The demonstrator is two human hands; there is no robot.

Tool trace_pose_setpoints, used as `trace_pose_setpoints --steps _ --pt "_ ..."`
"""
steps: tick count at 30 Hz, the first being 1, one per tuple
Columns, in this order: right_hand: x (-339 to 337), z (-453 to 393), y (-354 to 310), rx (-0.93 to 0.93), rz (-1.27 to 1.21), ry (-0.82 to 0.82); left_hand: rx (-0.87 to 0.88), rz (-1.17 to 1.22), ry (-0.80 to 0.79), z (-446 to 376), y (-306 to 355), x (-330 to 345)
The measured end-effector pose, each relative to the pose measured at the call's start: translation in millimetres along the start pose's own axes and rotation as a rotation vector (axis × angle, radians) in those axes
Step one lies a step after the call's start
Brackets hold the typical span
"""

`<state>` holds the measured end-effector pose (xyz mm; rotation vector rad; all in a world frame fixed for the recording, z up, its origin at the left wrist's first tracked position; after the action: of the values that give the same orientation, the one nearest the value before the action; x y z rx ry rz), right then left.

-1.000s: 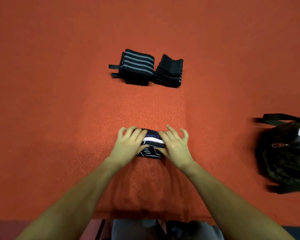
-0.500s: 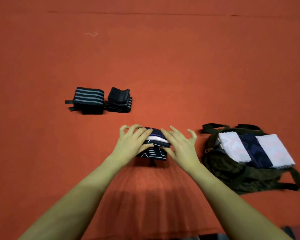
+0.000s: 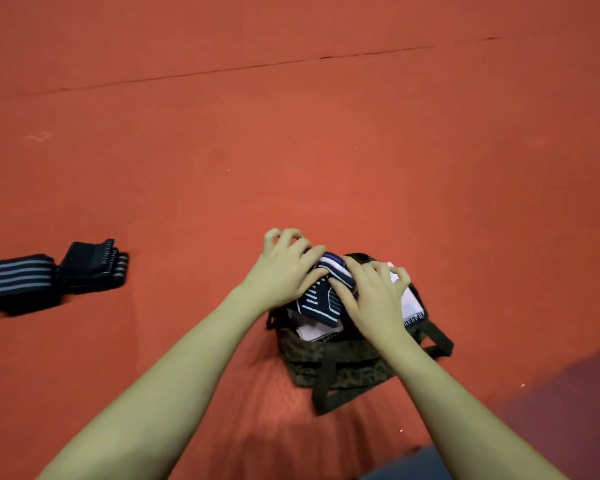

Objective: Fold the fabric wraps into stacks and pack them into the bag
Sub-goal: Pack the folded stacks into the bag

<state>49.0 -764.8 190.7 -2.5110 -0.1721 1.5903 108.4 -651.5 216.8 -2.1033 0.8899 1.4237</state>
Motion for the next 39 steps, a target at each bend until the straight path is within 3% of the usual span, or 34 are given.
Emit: trace_pose_setpoints --steps 6,10,12,16,18,25,32,35,39 --pt "12 29 66 0.247 0.021 -0.049 0.248 0.037 -0.268 -60 60 52" --pt "45 48 80 0.272 0.106 -0.184 0.210 0.077 -0.658 -58 68 110" --pt "58 55 83 0.288 0.110 -0.205 0.140 0.184 -0.719 -52 69 127" --pt "69 59 94 0.373 0.015 -0.177 -0.244 0.561 -0.609 -42 48 139" --pt "70 56 94 0.368 0.020 -0.172 -0.335 0.597 -0.588 -33 40 144" --pt "77 62 92 0.390 0.164 -0.225 -0.299 0.544 -0.558 -21 43 152" --pt "71 53 89 0.397 0.007 -0.128 -0.232 0.494 -0.449 -26 36 139" --pt "70 53 83 0.406 -0.042 -0.103 -0.174 0.370 -0.439 -31 33 132" --pt "80 55 82 0.387 0.083 -0.157 -0.155 0.145 -0.530 -27 43 145"
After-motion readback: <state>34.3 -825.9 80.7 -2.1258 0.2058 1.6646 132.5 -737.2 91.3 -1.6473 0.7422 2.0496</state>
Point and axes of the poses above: each hand's wrist, its own z-axis away from the middle knuckle, its own x-axis out of the palm, y = z × x, the point moved 9 cm from there along -z, towards the middle knuckle, and after that the axes turned 6 degrees about -x, right-handed, at the moved point
